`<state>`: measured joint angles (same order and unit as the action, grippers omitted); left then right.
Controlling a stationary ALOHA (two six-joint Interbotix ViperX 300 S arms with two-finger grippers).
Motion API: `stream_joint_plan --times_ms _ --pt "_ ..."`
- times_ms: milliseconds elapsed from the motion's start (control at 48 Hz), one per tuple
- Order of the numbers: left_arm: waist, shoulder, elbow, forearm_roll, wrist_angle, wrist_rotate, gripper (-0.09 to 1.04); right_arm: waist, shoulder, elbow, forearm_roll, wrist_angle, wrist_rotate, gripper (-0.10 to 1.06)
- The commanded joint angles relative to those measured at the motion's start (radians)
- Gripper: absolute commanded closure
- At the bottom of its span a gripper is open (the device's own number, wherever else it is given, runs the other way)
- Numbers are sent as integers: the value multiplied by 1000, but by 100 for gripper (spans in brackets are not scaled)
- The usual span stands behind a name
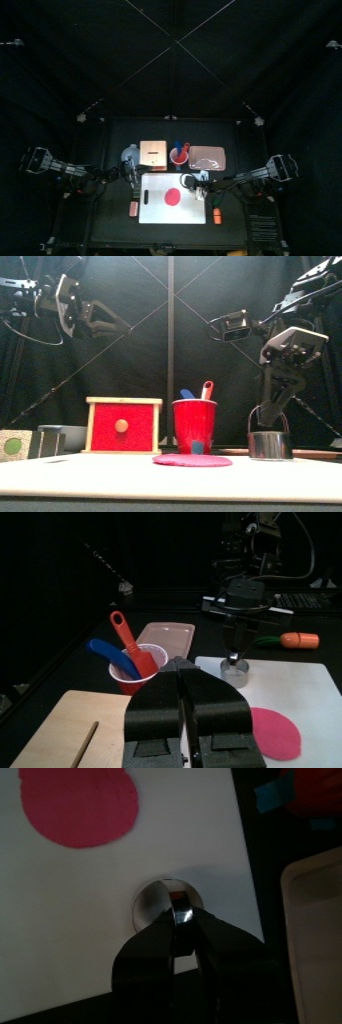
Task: Get the cutter from the drawer then cut the dough then place the extra dough in the bowl
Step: Cut the dough
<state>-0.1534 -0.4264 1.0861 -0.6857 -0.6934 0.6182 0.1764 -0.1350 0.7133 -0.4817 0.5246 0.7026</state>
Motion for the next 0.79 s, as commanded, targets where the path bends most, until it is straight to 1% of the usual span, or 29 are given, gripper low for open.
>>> stream_joint_plan --times_ms 21,146,312,562,792 --pt "-3 6 -15 -14 -8 2 68 25 14 -92 -11 0 -5 49" --pt "-3 25 -12 -31 -8 2 68 44 71 -187 -9 17 -34 49" --pt "-3 48 -8 -40 -8 3 68 44 149 -265 -6 54 -46 49" --pt "-3 49 9 -41 -8 3 68 43 229 -322 -9 54 -48 49" --pt "-2 49 18 -58 -8 3 68 43 264 -337 -6 51 -48 49"
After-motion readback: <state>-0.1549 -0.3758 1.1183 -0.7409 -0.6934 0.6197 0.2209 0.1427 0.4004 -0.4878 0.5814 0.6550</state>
